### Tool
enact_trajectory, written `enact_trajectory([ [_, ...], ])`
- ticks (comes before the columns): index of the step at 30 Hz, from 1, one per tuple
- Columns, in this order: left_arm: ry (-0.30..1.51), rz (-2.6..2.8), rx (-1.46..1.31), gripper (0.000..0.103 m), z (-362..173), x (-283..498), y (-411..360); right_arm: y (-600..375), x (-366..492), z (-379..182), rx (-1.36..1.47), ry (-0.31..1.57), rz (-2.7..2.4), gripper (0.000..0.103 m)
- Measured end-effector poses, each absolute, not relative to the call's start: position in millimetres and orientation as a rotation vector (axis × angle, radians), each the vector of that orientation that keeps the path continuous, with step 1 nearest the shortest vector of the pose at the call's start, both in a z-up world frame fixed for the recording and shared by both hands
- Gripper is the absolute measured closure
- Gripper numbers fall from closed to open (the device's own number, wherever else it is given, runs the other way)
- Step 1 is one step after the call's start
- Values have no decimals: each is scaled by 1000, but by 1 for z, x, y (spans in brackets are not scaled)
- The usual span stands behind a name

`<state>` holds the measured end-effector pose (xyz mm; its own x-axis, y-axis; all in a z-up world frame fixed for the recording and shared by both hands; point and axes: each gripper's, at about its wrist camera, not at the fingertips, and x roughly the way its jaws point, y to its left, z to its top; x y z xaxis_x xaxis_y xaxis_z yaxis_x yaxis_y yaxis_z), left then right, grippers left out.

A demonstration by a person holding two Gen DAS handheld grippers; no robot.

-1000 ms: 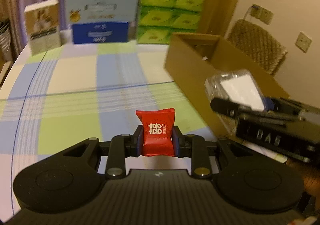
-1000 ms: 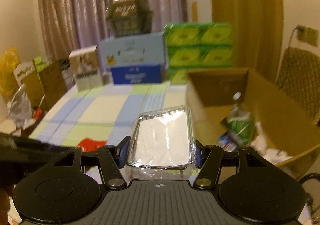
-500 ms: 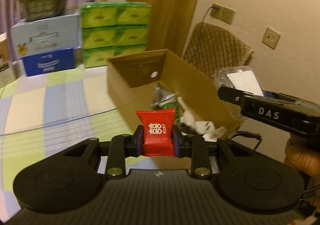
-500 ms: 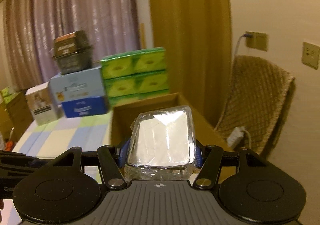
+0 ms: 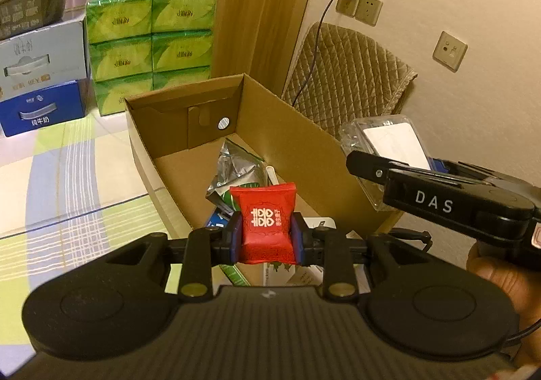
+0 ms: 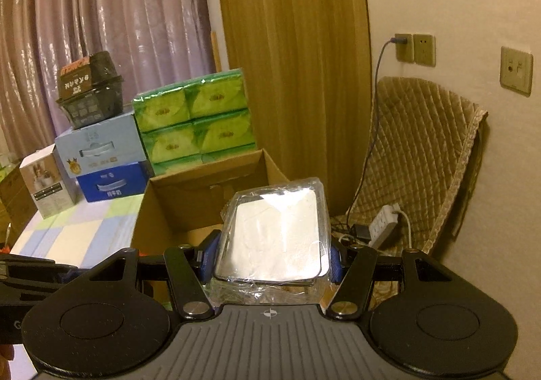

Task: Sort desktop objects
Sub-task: 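Carry the red packet and plastic box into the cardboard box and open both tools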

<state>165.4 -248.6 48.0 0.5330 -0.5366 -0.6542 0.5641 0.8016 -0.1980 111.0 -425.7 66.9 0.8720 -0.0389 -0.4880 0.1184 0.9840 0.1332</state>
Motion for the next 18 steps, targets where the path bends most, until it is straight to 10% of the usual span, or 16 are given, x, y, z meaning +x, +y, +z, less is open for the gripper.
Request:
enact_trajectory([
  [15,770,-640,51,78,36,182,-259,-432,130,56,170,525,-71,46],
  [18,774,-607,55,65,34,186,-260,-434,131,54,168,528,-75,46],
])
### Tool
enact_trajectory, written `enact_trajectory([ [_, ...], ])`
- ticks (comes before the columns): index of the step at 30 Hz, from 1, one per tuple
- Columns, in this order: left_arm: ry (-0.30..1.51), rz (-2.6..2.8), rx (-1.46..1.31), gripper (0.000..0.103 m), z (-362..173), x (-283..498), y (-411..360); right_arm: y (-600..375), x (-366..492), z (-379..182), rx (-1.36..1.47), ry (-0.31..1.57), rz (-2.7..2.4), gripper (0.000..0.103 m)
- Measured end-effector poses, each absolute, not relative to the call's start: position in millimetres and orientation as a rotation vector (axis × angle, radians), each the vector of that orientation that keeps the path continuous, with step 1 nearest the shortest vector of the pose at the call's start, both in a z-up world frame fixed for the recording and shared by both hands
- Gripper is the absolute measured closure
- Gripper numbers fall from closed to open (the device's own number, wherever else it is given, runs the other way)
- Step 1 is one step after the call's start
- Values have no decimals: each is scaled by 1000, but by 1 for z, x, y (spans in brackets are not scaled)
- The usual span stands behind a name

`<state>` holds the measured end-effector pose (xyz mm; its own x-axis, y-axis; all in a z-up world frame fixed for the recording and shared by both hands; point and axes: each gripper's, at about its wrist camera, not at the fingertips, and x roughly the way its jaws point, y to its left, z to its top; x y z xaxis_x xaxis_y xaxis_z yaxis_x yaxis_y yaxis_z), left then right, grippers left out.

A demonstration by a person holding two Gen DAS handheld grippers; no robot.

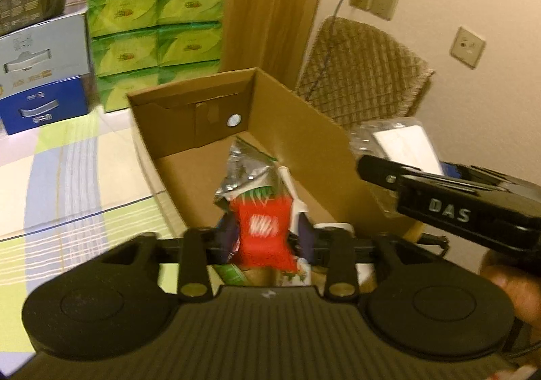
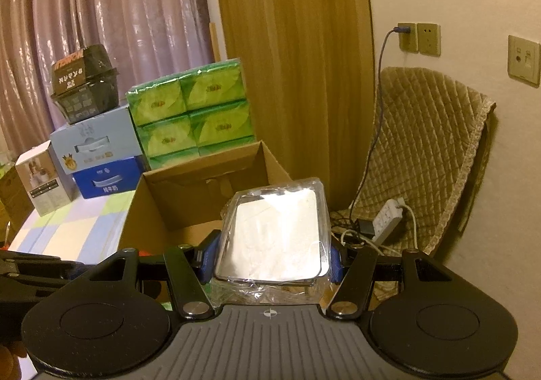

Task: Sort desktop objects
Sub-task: 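Carry the red packet and plastic box into the cardboard box and open both tools, then withdraw both tools from the cardboard box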

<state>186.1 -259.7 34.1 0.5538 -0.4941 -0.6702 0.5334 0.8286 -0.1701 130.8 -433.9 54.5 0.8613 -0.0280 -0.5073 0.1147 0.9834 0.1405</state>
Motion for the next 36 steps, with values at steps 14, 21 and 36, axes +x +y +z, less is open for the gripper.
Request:
enact_trajectory([
  [14,754,-550,-13,65,39,184,-223,-431,134,50,183,543,-59,46],
  [21,754,-539,2,56,38,180,-215,-430,148,48,267,564,15,32],
  [36,721,-503,0,1,50,141,-195,-439,107,67,264,536,-49,14],
])
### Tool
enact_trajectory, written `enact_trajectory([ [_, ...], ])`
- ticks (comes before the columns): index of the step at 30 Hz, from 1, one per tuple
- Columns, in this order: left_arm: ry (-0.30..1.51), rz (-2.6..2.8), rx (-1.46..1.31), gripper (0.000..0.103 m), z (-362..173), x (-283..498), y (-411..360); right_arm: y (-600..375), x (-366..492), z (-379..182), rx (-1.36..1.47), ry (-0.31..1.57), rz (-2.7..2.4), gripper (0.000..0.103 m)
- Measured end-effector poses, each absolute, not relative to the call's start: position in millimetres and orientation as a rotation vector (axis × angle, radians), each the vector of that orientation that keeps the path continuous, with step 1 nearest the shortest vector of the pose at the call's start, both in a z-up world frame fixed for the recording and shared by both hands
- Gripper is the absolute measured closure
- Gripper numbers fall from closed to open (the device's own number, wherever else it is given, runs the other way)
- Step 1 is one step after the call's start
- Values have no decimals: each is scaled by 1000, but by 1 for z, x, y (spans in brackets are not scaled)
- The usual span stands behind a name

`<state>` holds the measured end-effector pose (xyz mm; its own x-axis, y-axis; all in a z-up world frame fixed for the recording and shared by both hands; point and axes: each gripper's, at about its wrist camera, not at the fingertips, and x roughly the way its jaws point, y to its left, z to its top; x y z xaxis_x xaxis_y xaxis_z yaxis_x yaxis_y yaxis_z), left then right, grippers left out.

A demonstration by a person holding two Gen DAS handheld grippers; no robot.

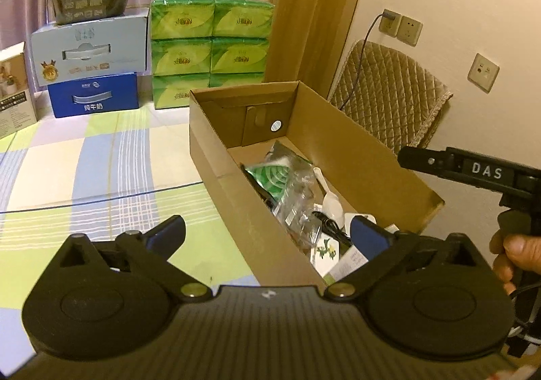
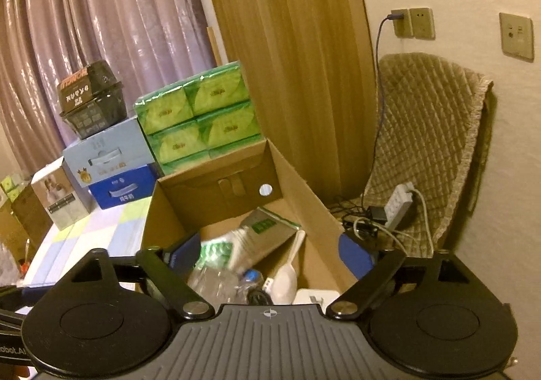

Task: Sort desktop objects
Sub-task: 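Withdraw both tools from the cardboard box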

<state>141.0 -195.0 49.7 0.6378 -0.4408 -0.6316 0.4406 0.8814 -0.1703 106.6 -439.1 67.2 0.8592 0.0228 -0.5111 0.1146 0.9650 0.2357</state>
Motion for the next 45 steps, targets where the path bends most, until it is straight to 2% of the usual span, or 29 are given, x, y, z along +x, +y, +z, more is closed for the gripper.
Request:
enact_trajectory([
  [7,712,-457,19,1,58,114,-188,-433,79,82,214,567,-39,2],
  [16,780,-411,-17,1,65,89,-177,-426,48,96,163,618,-31,2],
  [20,767,-362,43,1,72,76,-179,-418,35,100,127,637,-15,2],
  [34,759,-361,-26,1,100,48,-182,-418,2,115,80,642,0,2],
  [45,772,-394,-29,1,99,41,-196,-419,-8,120,69,645,4,2],
])
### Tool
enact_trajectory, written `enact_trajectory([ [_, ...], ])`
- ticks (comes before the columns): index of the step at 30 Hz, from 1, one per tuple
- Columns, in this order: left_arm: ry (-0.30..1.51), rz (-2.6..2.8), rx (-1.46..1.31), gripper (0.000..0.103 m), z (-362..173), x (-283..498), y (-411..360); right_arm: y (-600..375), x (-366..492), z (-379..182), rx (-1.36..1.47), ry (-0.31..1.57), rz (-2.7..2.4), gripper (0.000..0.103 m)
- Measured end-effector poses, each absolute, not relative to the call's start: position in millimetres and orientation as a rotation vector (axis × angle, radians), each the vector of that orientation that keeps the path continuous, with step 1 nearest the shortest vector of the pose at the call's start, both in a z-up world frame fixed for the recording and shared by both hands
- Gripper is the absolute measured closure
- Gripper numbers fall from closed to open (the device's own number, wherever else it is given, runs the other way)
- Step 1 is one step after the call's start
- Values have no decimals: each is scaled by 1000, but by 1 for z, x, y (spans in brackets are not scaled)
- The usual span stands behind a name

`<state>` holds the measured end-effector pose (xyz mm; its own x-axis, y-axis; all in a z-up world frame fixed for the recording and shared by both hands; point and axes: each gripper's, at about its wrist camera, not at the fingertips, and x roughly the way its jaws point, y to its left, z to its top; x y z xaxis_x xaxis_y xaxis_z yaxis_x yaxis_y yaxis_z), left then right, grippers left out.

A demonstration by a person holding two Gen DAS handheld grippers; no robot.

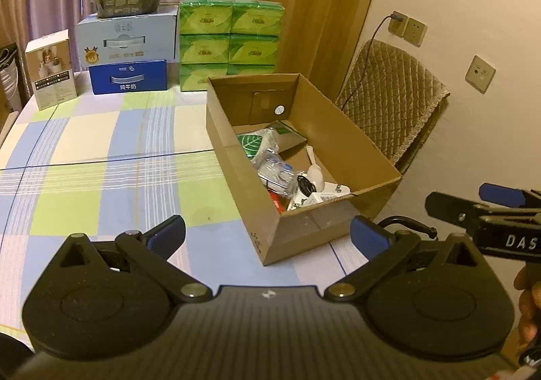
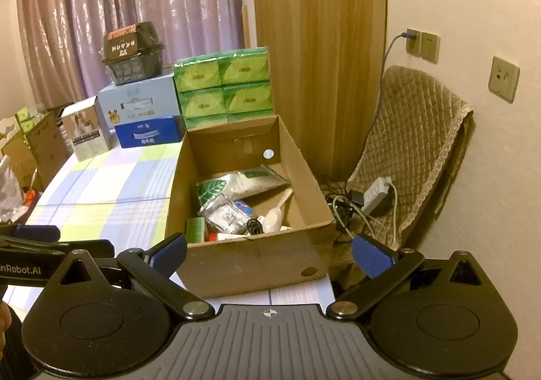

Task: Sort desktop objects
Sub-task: 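Withdraw both tools from the cardboard box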

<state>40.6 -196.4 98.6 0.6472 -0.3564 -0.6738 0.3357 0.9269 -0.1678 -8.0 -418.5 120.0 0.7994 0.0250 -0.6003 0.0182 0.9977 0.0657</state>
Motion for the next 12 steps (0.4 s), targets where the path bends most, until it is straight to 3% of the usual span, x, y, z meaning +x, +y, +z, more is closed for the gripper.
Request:
enact_trajectory([
  [12,792,-372,0,1,88,44,-200,-415,-5,108,64,681,17,2],
])
